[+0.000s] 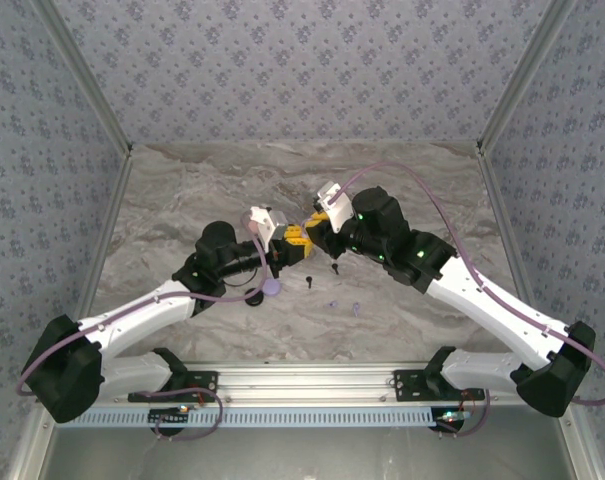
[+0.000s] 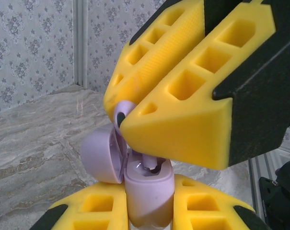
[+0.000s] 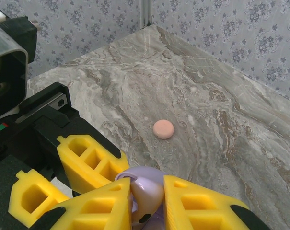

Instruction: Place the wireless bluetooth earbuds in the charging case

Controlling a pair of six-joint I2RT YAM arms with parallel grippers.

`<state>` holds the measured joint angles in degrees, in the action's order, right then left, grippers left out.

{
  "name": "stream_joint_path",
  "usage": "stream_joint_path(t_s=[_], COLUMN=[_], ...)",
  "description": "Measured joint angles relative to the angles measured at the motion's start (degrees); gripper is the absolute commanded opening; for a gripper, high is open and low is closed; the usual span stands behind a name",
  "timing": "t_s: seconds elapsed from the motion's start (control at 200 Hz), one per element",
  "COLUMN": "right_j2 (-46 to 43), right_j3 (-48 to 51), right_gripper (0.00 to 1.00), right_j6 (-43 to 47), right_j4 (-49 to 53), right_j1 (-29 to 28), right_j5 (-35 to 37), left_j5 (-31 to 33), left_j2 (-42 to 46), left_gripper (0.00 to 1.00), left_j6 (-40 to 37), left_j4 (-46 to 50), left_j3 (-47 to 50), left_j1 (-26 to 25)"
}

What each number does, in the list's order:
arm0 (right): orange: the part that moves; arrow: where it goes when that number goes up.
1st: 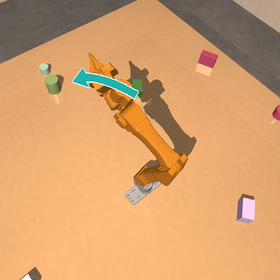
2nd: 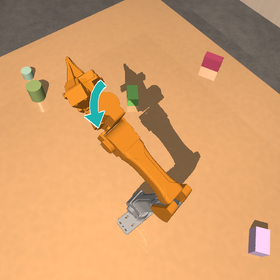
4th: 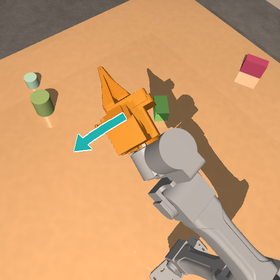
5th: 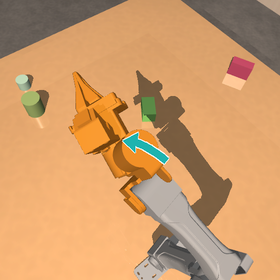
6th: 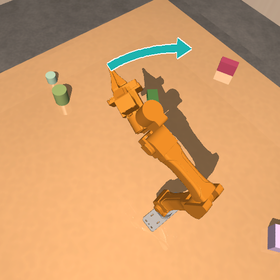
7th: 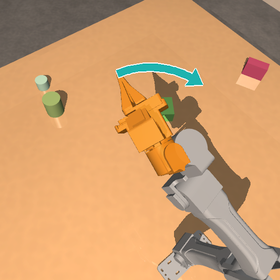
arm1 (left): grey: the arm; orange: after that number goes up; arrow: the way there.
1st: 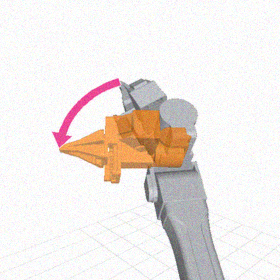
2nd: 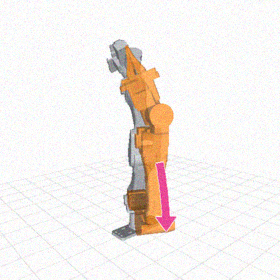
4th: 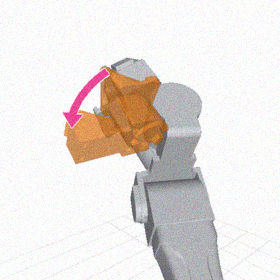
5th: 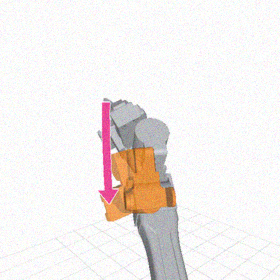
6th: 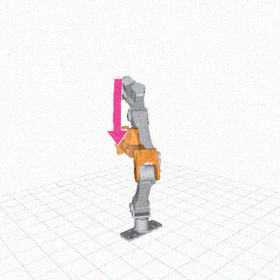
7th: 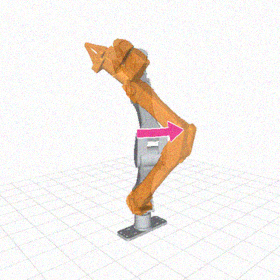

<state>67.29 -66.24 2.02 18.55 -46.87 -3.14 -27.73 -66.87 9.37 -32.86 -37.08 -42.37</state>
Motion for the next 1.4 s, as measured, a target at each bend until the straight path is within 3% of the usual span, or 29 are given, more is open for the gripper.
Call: stream_joint_path(t_s=[0.615,1.064,1.399], right_j2=[0.0,-0.66,-1.09], right_j3=[0.0,0.22,0.52], right_gripper=[0.24,0.24,0.24], right_j6=[0.0,-0.24,-0.24], right_j4=[0.07,0.04,0.0], right_j1=[1.25,4.83,5.46], right_j5=[-1.86,-9.81,-11.61], left_j5=[-1.68,-3.21,-4.04], left_j2=[-0.46,-0.81,-0.81], left_gripper=[0.0,0.0,0.0], left_j6=[1.4,2.58,2.71], left_j4=[-0.83,-2.47,-2.56], left_j3=[0.0,0.0,0.0], left_j1=[0.26,0.35,0.35])
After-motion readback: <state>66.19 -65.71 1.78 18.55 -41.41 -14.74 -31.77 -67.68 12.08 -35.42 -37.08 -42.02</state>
